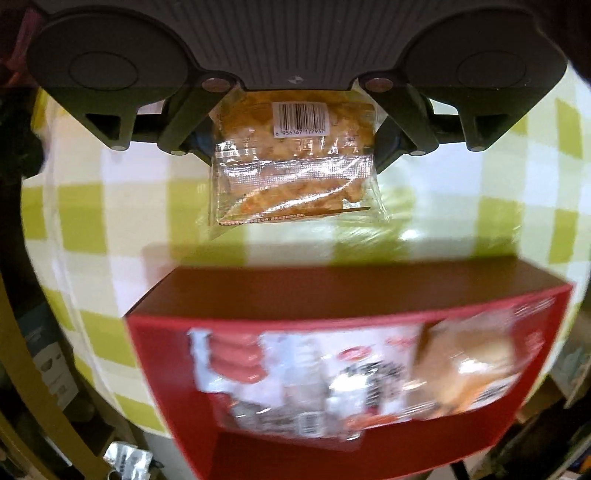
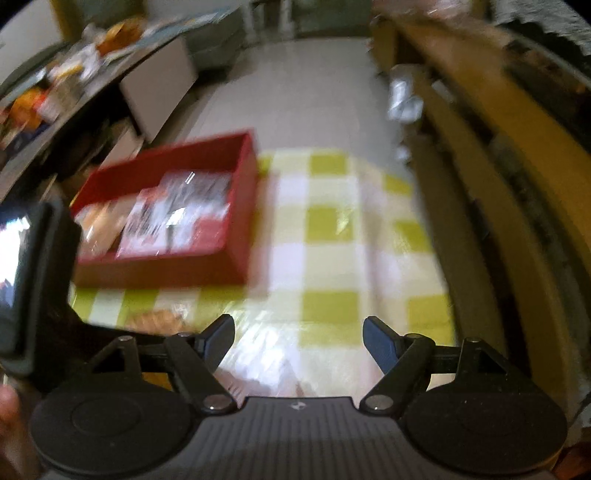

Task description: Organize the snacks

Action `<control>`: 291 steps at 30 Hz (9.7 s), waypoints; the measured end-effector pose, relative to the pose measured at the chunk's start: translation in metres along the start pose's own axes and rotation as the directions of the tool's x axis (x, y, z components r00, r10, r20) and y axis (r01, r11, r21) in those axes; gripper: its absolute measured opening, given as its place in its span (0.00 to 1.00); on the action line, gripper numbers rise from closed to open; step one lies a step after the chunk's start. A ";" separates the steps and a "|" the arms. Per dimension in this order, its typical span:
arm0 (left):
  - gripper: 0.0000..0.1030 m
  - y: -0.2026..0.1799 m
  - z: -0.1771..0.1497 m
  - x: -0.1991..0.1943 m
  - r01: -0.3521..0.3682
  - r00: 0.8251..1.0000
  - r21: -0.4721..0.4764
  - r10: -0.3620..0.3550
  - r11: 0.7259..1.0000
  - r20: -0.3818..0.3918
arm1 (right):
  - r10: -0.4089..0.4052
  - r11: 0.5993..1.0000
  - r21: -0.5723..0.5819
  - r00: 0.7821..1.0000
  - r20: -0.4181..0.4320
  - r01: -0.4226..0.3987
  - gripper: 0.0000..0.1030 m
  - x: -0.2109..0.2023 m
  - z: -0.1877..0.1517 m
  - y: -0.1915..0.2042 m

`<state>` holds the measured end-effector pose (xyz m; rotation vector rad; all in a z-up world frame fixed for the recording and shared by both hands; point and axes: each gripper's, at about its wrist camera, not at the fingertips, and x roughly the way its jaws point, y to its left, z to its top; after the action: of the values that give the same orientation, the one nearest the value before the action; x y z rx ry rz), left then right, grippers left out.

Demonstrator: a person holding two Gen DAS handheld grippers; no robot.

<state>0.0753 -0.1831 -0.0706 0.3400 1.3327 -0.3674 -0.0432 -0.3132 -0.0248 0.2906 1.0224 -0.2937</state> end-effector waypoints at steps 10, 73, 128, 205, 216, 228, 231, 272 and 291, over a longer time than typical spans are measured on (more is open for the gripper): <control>0.82 0.058 -0.040 -0.029 0.044 0.999 0.025 -0.045 0.999 0.007 | 0.113 0.970 -0.197 0.982 -0.151 -0.142 0.80 0.048 -0.026 0.029; 0.82 0.086 -0.028 -0.038 0.066 0.998 0.057 -0.067 0.996 0.017 | 0.022 0.996 -0.084 0.999 -0.035 -0.025 0.50 0.020 -0.017 0.069; 0.82 0.098 0.061 -0.067 0.014 0.981 -0.058 -0.002 0.998 0.195 | 0.053 0.997 -0.056 0.984 0.169 -0.044 0.50 0.034 0.090 0.093; 0.96 0.083 0.134 -0.044 0.249 0.935 -0.089 -0.216 0.964 0.283 | -0.024 0.997 0.080 0.985 0.170 0.011 0.59 0.090 0.113 0.035; 0.98 0.106 0.094 -0.075 0.082 0.953 -0.042 -0.066 0.996 0.294 | 0.020 0.999 0.030 0.984 0.177 -0.026 0.59 0.083 0.115 0.051; 0.97 0.105 -0.022 -0.014 -0.126 0.987 0.027 0.122 0.992 0.103 | 0.104 0.994 -0.055 0.968 0.227 -0.094 0.59 0.048 0.114 0.095; 0.99 0.123 -0.011 -0.007 -0.076 0.994 -0.075 0.081 0.994 0.077 | 0.125 0.992 -0.053 0.966 0.228 -0.116 0.60 0.045 0.112 0.100; 0.40 0.089 0.048 -0.053 0.058 0.990 -0.107 -0.044 0.993 0.131 | -0.022 0.983 -0.183 1.000 0.019 0.026 0.60 0.064 0.077 0.100; 1.00 0.069 -0.006 0.024 -0.086 0.992 0.014 0.087 0.996 -0.091 | 0.045 0.985 -0.168 0.997 0.061 -0.034 0.60 0.050 0.081 0.100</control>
<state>0.1058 -0.1199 -0.0929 0.4256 1.4012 -0.2886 0.0820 -0.2562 -0.0189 0.1488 0.9704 -0.1792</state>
